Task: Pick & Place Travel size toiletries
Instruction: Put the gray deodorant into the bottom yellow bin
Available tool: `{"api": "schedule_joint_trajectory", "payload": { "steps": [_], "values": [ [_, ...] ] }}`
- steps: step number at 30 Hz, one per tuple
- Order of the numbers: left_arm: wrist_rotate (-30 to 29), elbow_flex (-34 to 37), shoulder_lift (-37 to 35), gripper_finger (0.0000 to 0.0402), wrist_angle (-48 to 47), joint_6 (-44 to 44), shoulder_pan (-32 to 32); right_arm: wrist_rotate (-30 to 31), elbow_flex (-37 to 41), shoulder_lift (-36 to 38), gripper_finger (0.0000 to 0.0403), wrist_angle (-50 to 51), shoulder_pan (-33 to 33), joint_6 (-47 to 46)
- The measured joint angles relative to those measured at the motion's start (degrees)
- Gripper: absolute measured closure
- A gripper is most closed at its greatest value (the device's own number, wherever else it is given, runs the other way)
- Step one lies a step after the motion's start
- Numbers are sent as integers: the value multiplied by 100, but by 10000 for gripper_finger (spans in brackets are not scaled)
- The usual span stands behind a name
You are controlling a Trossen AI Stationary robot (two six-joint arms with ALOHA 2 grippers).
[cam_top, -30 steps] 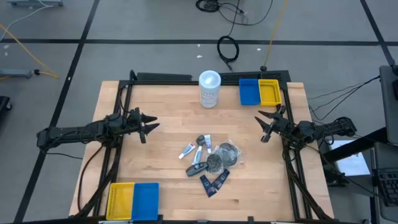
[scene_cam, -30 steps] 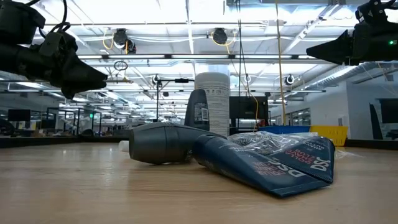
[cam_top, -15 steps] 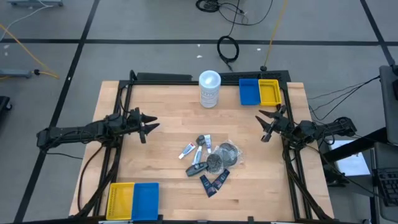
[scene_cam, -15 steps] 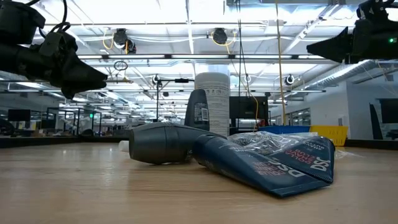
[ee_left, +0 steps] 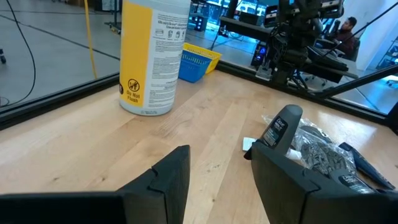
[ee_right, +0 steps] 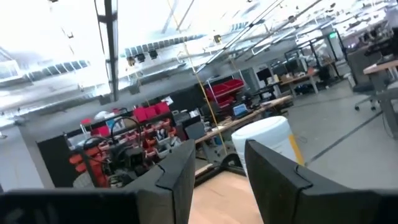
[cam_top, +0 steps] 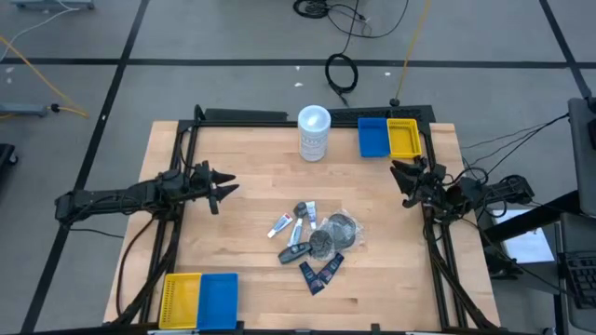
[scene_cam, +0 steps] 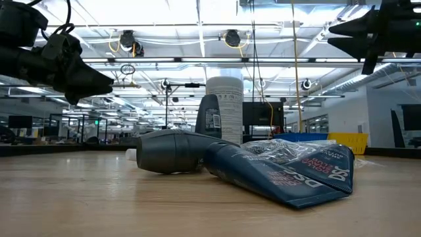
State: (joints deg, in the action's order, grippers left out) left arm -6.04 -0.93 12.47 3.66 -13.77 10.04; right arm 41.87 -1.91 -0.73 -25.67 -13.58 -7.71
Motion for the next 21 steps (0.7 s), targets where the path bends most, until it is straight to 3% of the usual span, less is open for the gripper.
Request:
{"api": "schedule_joint_trajectory", "payload": {
  "steps": [3,8,16,21],
  "values": [
    [-2,0,2,231,22,2,2,-223,-2,-42,271,-51,2,-66],
    [-4,2,2,231,355,8,0,-1429,-55,-1005,271,-684,-2,-495],
    [-2,-1,-2,231,1796,-50,0,-1513,-1128,-4159,271,-1163,195,-127],
    [-3,-2,0,231,1907,-27,0,-2163,-1832,-6058,271,-1703,260,-364]
  ]
}}
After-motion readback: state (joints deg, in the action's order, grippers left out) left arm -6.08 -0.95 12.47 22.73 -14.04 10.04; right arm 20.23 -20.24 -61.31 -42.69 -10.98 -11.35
